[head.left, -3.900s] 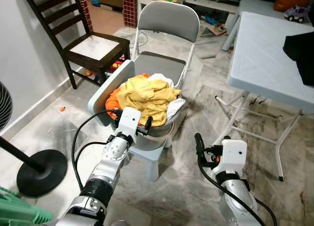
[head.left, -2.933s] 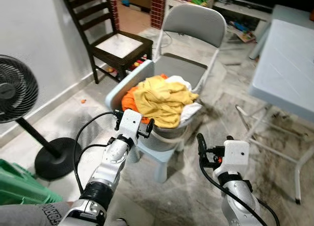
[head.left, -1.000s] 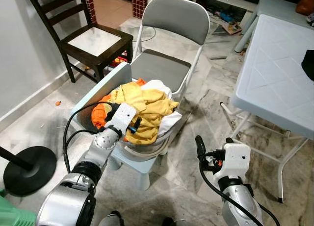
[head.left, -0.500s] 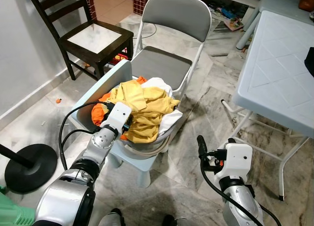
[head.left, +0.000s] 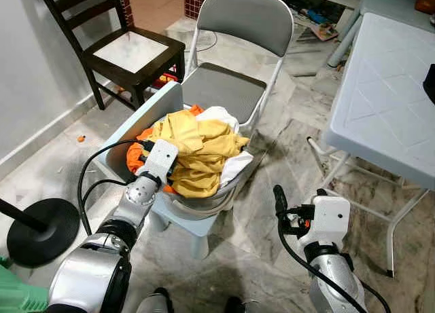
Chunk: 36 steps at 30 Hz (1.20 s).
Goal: Hang hanger
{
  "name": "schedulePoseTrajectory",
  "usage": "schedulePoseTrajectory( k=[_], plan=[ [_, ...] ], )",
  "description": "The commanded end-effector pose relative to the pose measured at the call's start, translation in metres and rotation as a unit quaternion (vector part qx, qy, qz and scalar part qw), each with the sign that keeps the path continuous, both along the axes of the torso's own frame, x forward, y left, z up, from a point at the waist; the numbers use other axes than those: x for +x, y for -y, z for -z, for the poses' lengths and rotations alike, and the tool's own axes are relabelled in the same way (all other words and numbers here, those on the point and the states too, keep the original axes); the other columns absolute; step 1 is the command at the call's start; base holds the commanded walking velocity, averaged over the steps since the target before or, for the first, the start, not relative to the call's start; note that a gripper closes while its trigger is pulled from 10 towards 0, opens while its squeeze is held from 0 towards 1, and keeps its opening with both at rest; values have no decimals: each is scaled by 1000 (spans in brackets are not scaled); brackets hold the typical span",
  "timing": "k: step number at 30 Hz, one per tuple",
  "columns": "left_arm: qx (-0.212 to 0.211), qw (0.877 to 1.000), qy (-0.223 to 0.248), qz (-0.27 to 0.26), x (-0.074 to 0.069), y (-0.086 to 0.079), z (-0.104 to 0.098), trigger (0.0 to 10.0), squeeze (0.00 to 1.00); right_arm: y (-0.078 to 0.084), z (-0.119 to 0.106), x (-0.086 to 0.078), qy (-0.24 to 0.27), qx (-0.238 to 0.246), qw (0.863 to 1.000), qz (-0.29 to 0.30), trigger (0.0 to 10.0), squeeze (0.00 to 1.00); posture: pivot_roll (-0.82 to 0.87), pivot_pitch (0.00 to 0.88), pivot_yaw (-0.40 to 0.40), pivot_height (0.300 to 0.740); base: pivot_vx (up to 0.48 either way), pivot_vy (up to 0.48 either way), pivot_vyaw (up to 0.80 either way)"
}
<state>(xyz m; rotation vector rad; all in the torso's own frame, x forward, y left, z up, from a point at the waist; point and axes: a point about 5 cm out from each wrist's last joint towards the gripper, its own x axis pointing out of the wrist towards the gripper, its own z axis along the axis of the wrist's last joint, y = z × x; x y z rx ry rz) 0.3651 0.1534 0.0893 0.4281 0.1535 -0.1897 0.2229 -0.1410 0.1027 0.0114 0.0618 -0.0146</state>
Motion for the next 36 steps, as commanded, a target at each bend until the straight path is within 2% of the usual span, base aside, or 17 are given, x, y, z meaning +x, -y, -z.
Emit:
schedulePoseTrajectory(
  k=[1,14,16,18,23,24,25,27,28,29,30,31,32,33,34,35,36],
  plan=[
    [-8,1000,8,-7,2,-1,-4,0,0,3,3,-2,-10,-5,1000,4,10000,0,34,192,-113,740,0,0,0],
    [-56,995,78,-9,16,9,-36,0,0,3,4,-2,-12,-5,1000,6,10000,0,37,196,-110,740,0,0,0],
    [-99,987,124,8,23,22,-61,0,0,3,4,-1,-11,-5,1000,7,10000,0,38,194,-109,740,0,0,0],
    [-118,980,162,19,27,31,-79,0,0,4,5,-1,-11,-5,1000,9,10000,0,47,190,-109,740,0,0,0],
    [-132,961,232,65,26,51,-107,0,0,3,4,2,-9,-6,1000,8,10000,0,54,184,-109,740,0,0,0],
    [-134,959,238,72,26,54,-109,0,0,3,4,3,-8,-6,1000,8,10000,0,54,184,-109,740,0,0,0],
    [-142,953,246,104,20,65,-108,0,0,3,4,4,-7,-6,1000,8,10000,0,56,180,-109,740,0,0,0],
    [-136,953,243,120,16,70,-103,0,0,3,4,4,-7,-6,1000,7,10000,0,58,181,-108,740,0,0,0],
    [-123,958,229,123,11,69,-88,0,0,2,4,5,-7,-7,1000,7,10000,0,58,179,-112,740,0,0,0],
    [-123,958,229,123,11,69,-88,0,0,2,4,5,-7,-7,1000,7,10000,0,58,179,-112,740,0,0,0],
    [-112,966,208,104,10,61,-76,0,0,2,4,5,-7,-7,1000,6,10000,0,56,180,-113,740,0,0,0],
    [-107,969,201,91,10,55,-72,4196,0,2,4,5,-7,-7,1000,6,10000,0,56,179,-113,740,0,0,0],
    [-96,973,195,74,11,49,-68,4196,0,3,4,5,-7,-8,1000,5,10000,0,57,180,-116,740,0,0,0],
    [-83,977,188,49,12,41,-64,10000,0,3,4,4,-8,-8,1000,5,10000,0,57,180,-116,740,0,0,0],
    [-78,981,177,26,14,34,-61,10000,0,4,5,4,-9,-9,1000,5,10000,0,57,180,-116,740,0,0,0],
    [-81,985,153,10,14,25,-53,10000,1000,5,6,4,-11,-10,1000,5,10000,0,60,182,-118,740,0,0,0],
    [-81,986,148,0,14,20,-51,10000,1000,5,6,4,-11,-10,1000,5,10000,0,61,181,-118,740,0,0,0]
  ],
)
